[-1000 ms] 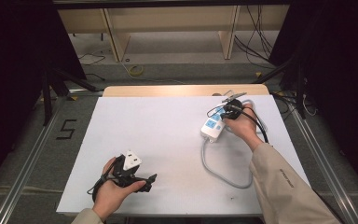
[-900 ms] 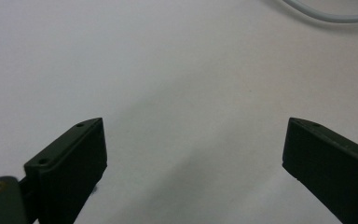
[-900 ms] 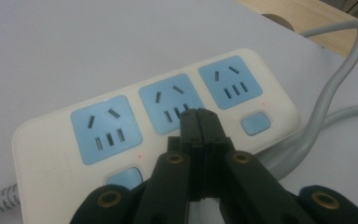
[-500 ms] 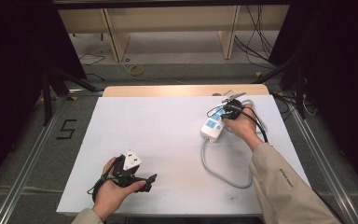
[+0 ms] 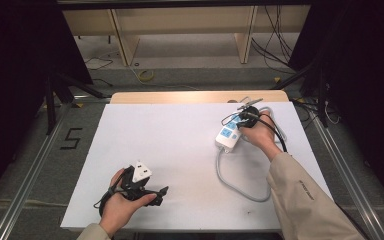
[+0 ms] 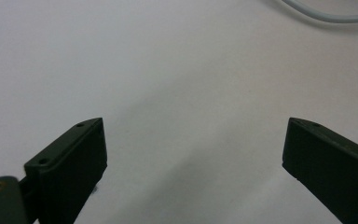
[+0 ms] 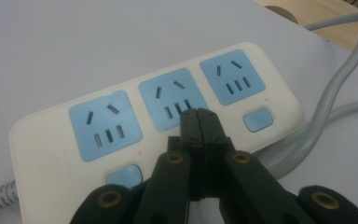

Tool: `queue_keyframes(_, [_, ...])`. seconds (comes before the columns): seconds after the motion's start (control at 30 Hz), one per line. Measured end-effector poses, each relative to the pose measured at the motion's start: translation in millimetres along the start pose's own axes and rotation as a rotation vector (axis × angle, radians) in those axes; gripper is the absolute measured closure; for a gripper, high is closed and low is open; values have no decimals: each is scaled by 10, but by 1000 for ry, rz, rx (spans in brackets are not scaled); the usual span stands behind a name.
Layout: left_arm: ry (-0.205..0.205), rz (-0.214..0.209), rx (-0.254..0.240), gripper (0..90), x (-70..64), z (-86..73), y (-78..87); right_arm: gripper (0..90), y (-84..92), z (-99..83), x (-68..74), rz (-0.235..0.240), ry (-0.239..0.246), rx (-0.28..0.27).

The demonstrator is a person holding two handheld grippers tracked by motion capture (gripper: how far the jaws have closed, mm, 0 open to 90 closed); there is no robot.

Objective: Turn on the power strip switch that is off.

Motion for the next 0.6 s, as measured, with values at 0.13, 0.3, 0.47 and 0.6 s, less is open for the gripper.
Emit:
queue_keyframes(0.13, [0,0,0,59,0,-1,0,900,-3,-3,-1,2,-5,4])
queue_keyframes(0.3, [0,0,-1,60,-2,1,2,900,-7,-4,-2,5,-13,5])
queue_keyframes(0.47, [-2,1,0,60,-5,1,4,900,-11,-4,-4,11,-30,8])
queue_keyframes(0.6, [-5,1,2,60,-2,-2,6,900,-12,-4,-10,22,-40,9])
Point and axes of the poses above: each handheld gripper's, and its own axes: y roughly backward along the jaws, z roughly out of its top, x roughly to its left, the point moved 7 cm from there along -y, roughly forward along the jaws, and after that the axes turned 10 degrees about x, right-handed, at the moved point
